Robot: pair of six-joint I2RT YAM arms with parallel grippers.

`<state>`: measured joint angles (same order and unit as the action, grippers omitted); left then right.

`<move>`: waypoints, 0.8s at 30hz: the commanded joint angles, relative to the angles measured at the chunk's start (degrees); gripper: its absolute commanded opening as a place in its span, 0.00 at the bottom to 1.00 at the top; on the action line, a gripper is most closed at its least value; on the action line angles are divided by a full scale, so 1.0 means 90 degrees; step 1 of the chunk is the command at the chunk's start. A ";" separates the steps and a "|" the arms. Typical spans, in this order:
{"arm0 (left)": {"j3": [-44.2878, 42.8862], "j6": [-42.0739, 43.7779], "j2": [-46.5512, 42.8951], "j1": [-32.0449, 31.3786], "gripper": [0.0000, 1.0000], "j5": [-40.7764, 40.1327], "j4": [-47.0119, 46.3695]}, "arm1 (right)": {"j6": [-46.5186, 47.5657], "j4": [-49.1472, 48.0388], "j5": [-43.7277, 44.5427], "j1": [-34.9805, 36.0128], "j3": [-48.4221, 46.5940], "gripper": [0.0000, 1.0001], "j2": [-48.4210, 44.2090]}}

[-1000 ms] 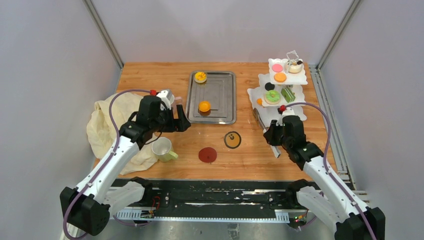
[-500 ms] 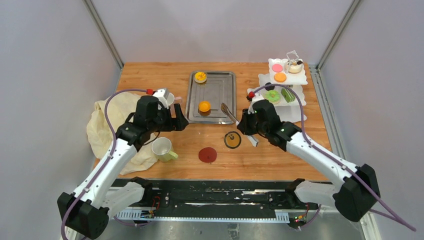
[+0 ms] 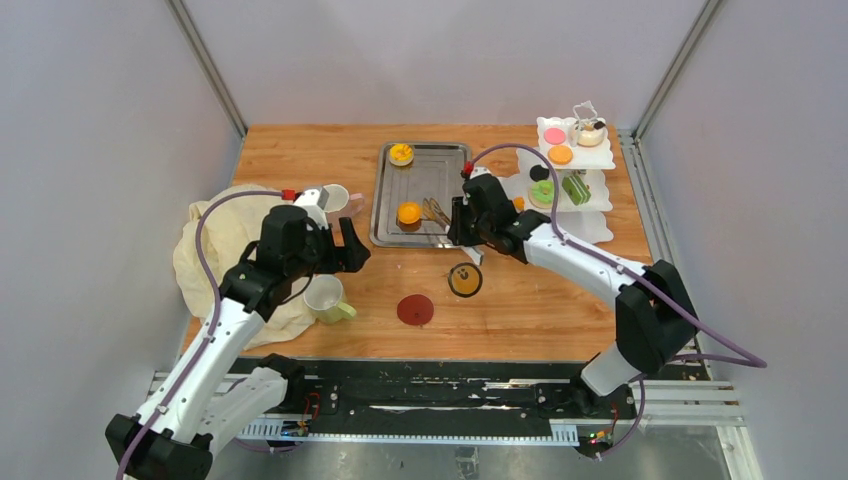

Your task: Serve the afternoon tea

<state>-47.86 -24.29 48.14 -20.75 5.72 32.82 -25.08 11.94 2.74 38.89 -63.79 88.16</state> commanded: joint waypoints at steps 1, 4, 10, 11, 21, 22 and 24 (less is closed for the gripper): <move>0.0115 -0.0045 -0.0121 0.0022 0.89 -0.0020 0.0005 | -0.0219 -0.0348 0.0074 0.0091 -0.0390 0.30 0.0176; 0.0169 -0.0078 -0.0151 0.0024 0.89 0.0004 -0.0023 | -0.0257 -0.0406 0.0108 0.0092 -0.0408 0.32 0.0309; 0.0290 -0.0084 -0.0265 0.0021 0.89 0.0029 -0.0034 | -0.0343 -0.0460 -0.0002 0.0073 -0.0508 0.36 0.0629; 0.0309 -0.0084 -0.0286 0.0023 0.89 0.0033 -0.0027 | -0.0347 -0.0515 -0.0078 0.0073 -0.0518 0.36 0.0677; 0.0315 -0.0084 -0.0416 0.0021 0.89 -0.0020 0.0105 | -0.0594 -0.1046 -0.0743 0.0072 -0.0348 0.04 0.0725; 0.0296 -0.0075 -0.0428 0.0021 0.89 -0.0020 0.0126 | -0.0592 -0.1063 -0.0743 0.0073 -0.0313 0.01 0.0648; 0.0288 -0.0060 -0.0461 0.0023 0.89 -0.0043 0.0119 | -0.0552 -0.1059 -0.0749 0.0073 -0.0234 0.01 0.0486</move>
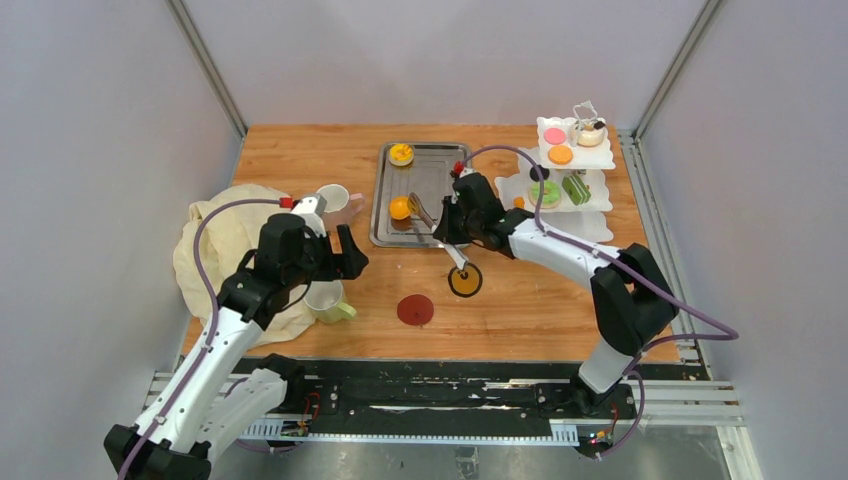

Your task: Serve the afternoon tea

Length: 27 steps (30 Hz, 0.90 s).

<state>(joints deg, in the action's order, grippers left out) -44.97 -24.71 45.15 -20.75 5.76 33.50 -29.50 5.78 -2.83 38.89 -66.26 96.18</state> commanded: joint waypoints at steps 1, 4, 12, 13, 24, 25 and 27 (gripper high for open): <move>-0.0033 -0.0002 -0.0117 0.0023 0.89 -0.0053 0.0046 | -0.0040 -0.0338 -0.0105 0.0072 0.0094 0.01 -0.0519; -0.0051 0.0037 -0.0064 0.0021 0.89 -0.0026 0.0048 | -0.0028 -0.0257 0.0062 0.0071 0.0317 0.01 -0.0932; -0.0210 0.0180 0.0148 0.0024 0.89 -0.0238 0.0038 | 0.0159 0.0472 0.0790 0.0073 0.1355 0.01 -0.2722; -0.0251 0.0203 0.0201 0.0024 0.89 -0.0324 0.0047 | 0.0147 0.0572 0.0879 0.0073 0.1558 0.00 -0.3013; -0.0246 0.0067 0.0664 0.0026 0.89 0.0030 -0.0439 | -0.1026 0.3007 0.2112 -0.0055 0.3044 0.01 -0.6324; -0.0190 0.0031 0.0679 0.0026 0.89 0.0084 -0.0500 | -0.1083 0.3233 0.2179 -0.0068 0.3070 0.01 -0.6393; -0.0170 0.0003 0.0744 0.0023 0.89 0.0144 -0.0554 | -0.1191 0.3639 0.2336 -0.0119 0.3099 0.00 -0.6454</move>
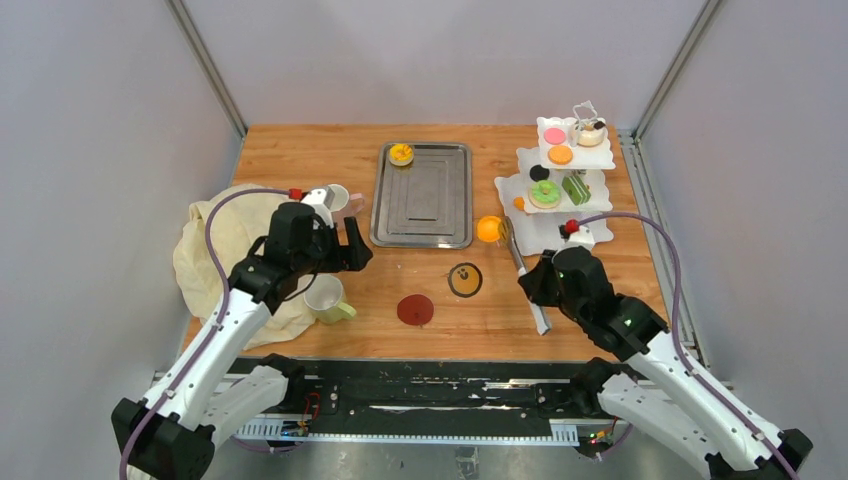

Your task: Serve the afternoon tea

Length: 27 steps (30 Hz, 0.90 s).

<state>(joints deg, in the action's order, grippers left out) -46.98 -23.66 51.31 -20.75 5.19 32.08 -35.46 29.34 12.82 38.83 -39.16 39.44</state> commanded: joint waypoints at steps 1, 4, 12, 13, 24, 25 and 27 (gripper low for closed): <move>0.0049 -0.0115 0.0090 0.0021 0.89 0.0227 -0.0407 | -0.0600 0.1185 0.0697 -0.0177 0.0092 0.01 -0.0161; -0.0010 -0.0102 0.0137 0.0023 0.89 0.0276 -0.0410 | -0.0742 0.1361 0.0669 -0.0606 0.0172 0.01 -0.0275; 0.0034 -0.0099 0.0056 0.0021 0.89 0.0297 -0.0378 | -0.0565 0.0645 -0.0981 -0.3024 0.0677 0.01 -0.0656; 0.0035 -0.0105 0.0060 0.0023 0.89 0.0308 -0.0389 | -0.0554 0.0601 -0.1030 -0.3195 0.0709 0.01 -0.0705; -0.0174 -0.0019 0.0199 0.0021 0.89 0.0384 -0.0368 | -0.0469 -0.0717 -0.1428 -0.4894 0.0944 0.01 -0.0418; -0.0184 -0.0018 0.0227 0.0022 0.89 0.0405 -0.0370 | -0.0432 -0.0947 -0.1446 -0.4975 0.0955 0.01 -0.0241; -0.0229 -0.0028 0.0276 0.0022 0.89 0.0445 -0.0371 | -0.0400 -0.1368 -0.1445 -0.5113 0.0962 0.01 0.0075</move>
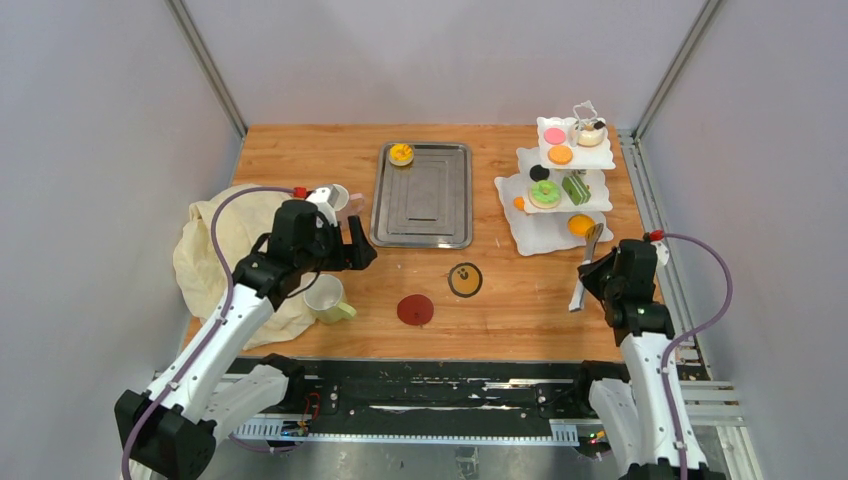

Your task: Serve the afternoon tea

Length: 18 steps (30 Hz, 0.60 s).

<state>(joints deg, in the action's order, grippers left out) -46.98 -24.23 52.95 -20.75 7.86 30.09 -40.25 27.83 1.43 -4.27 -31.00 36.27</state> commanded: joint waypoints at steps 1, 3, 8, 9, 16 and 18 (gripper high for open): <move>-0.0254 0.0031 0.0109 0.0025 0.89 0.0166 -0.0150 | 0.0123 -0.1473 -0.0180 -0.0377 0.0094 0.01 0.0557; -0.0269 0.0031 0.0113 0.0021 0.89 0.0214 -0.0179 | 0.0076 -0.2125 -0.0145 -0.0429 0.0255 0.01 0.0779; -0.0317 0.0075 0.0046 0.0026 0.89 0.0401 -0.0213 | -0.0034 -0.3031 -0.0323 -0.0567 0.0110 0.01 0.1688; -0.0312 0.0075 0.0008 0.0021 0.89 0.0371 -0.0200 | -0.0046 -0.3221 -0.0388 -0.0565 0.0106 0.01 0.1836; -0.0225 0.0039 -0.0241 0.0028 0.89 0.0387 -0.0138 | -0.0169 -0.4473 -0.0531 -0.0602 0.0143 0.00 0.2933; -0.0205 0.0022 -0.0255 0.0021 0.89 0.0394 -0.0142 | -0.0279 -0.4945 -0.0700 -0.0618 0.0179 0.01 0.3274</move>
<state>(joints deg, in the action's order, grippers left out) -47.90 -24.08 51.88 -20.75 10.31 29.93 -40.95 -4.38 -2.39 -8.43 -29.17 61.80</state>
